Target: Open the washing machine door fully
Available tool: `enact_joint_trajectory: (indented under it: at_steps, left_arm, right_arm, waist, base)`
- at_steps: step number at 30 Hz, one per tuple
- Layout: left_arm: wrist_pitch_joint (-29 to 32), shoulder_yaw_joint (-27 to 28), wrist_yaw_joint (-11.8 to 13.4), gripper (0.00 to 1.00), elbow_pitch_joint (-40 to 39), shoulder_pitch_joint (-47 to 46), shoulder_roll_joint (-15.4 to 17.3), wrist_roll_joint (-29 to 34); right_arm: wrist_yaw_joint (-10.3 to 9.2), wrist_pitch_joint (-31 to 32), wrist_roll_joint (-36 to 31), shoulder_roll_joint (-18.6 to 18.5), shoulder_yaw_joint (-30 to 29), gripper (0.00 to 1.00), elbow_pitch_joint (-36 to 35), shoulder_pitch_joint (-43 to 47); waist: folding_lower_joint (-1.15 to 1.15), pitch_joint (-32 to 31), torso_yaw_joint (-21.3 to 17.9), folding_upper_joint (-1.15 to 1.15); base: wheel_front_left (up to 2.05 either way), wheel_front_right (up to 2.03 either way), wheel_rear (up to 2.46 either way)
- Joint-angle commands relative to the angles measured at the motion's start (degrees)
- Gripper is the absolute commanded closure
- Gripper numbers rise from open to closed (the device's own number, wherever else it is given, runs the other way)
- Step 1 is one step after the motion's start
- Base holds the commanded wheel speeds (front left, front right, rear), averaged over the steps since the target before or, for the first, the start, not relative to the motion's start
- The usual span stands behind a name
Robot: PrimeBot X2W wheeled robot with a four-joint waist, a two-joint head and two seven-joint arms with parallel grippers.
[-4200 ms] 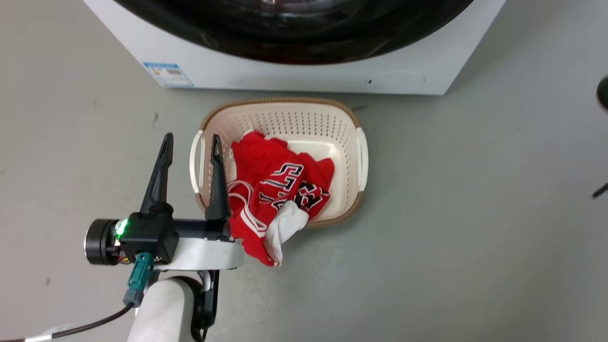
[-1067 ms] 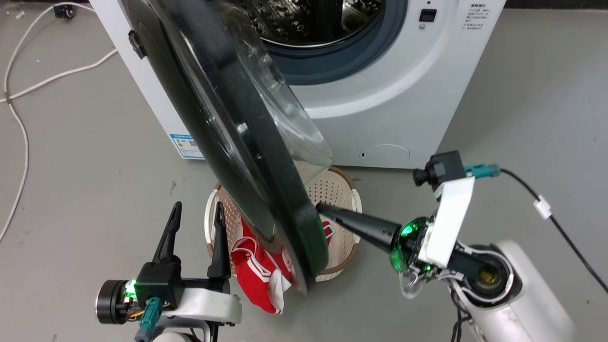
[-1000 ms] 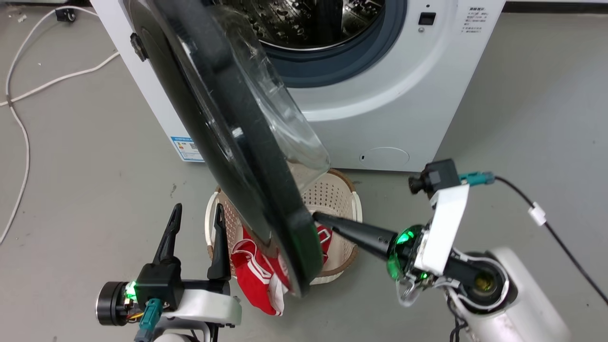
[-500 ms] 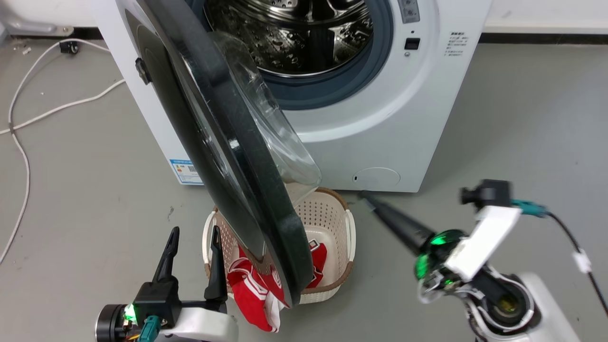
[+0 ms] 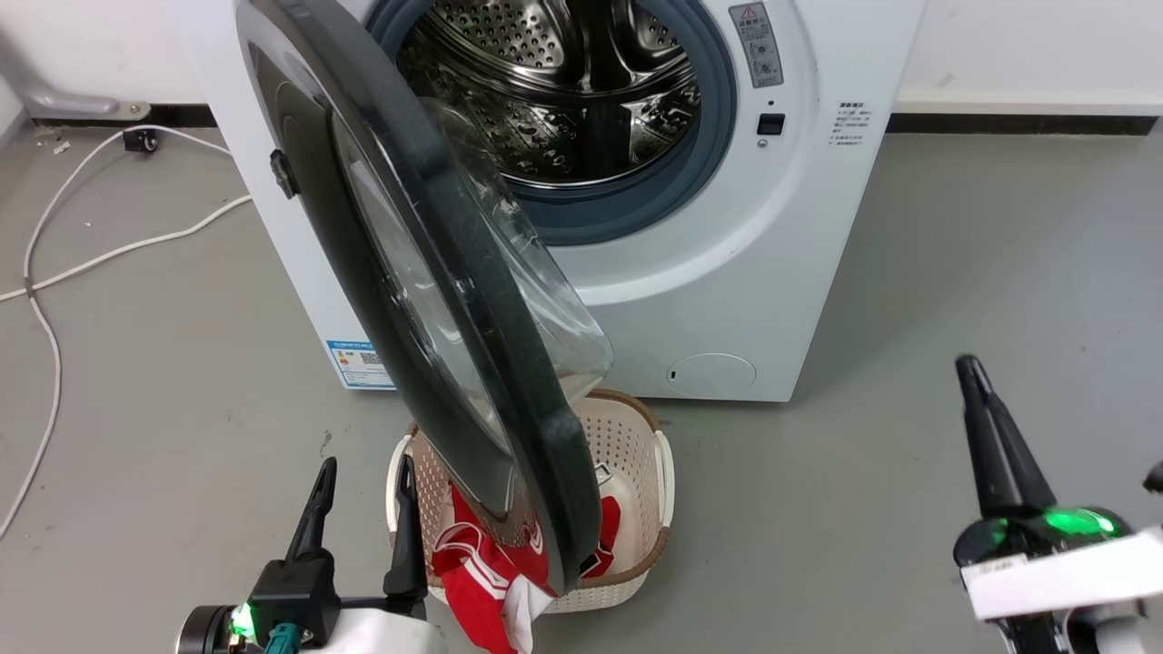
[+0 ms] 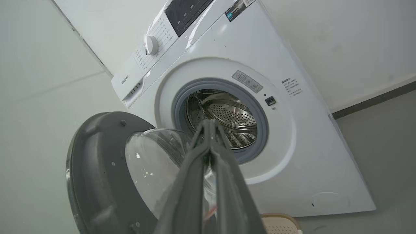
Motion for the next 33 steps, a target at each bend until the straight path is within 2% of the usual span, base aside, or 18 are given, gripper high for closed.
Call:
enact_joint_trajectory:
  at_steps: [1,3,6,7,8,9,11,17,21,33]
  left_arm:
    - [-0.1,0.1,-0.1,0.0,-0.2,0.7,0.1,0.1]
    - [-0.1,0.3,-0.1,0.0,-0.3,0.9,0.1,0.1]
    - [-0.1,0.6,0.0,0.0,-0.3,1.1,0.1,-0.1]
    - [-0.1,0.6,0.0,0.0,-0.3,1.1,0.1,-0.1]
    - [-0.1,0.7,0.0,0.0,-0.4,1.1,0.1,-0.1]
    - [-0.1,0.6,-0.1,0.0,-0.4,1.1,0.1,-0.1]
    - [-0.1,0.7,0.0,0.0,-0.5,1.2,0.1,-0.1]
    - [-0.1,0.7,-0.1,0.0,-0.6,1.3,0.1,0.0]
    - [-0.1,0.8,-0.2,0.0,-0.6,1.5,0.1,0.1]
    - [-0.1,1.3,0.0,0.0,-0.6,1.8,0.1,-0.3]
  right_arm:
    - [-0.01,-2.1,-5.8,-0.9,-0.4,1.0,1.1,1.5]
    - [-0.01,-3.0,-14.0,-0.8,-1.6,1.0,2.0,2.6]
    - [0.0,-3.1,-23.8,4.2,-6.7,0.99,1.4,4.9]
    - [-0.01,-3.1,-27.3,4.9,-7.7,0.66,1.0,5.6]
    - [-0.01,-3.1,-31.3,5.5,-8.5,0.24,0.5,6.2]
    - [-0.01,-3.1,-36.3,5.8,-9.0,0.0,-0.2,6.8]
    - [-0.02,-3.1,-40.4,9.2,-10.7,0.0,-0.3,8.8]
    - [-0.01,-3.1,-51.7,11.8,-12.1,0.0,0.5,12.1]
    - [-0.02,-3.1,-52.7,12.1,-12.3,0.0,2.0,12.9]
    - [-0.02,-3.1,-50.4,12.2,-12.5,0.0,3.6,12.5]
  waist:
    - [0.01,-0.2,-0.1,0.0]
    - [0.01,-0.3,-0.2,0.0]
    - [0.01,-0.4,-0.6,0.0]
    - [0.01,-0.4,-0.6,0.0]
    - [0.01,-0.4,-0.6,0.0]
    - [0.01,-0.5,-0.6,0.0]
    - [0.01,-0.5,-0.7,0.0]
    - [0.01,-0.6,-0.7,0.0]
    - [0.01,-0.6,-0.9,0.0]
    - [0.01,-0.7,-1.0,0.0]
  base:
    - [0.0,0.0,0.0]
    - [0.0,0.0,0.0]
    - [0.0,0.0,0.0]
    - [0.0,0.0,0.0]
    - [0.0,0.0,0.0]
    - [0.0,0.0,0.0]
    - [0.0,0.0,0.0]
    - [0.0,0.0,0.0]
    - [0.0,0.0,0.0]
    - [0.0,0.0,0.0]
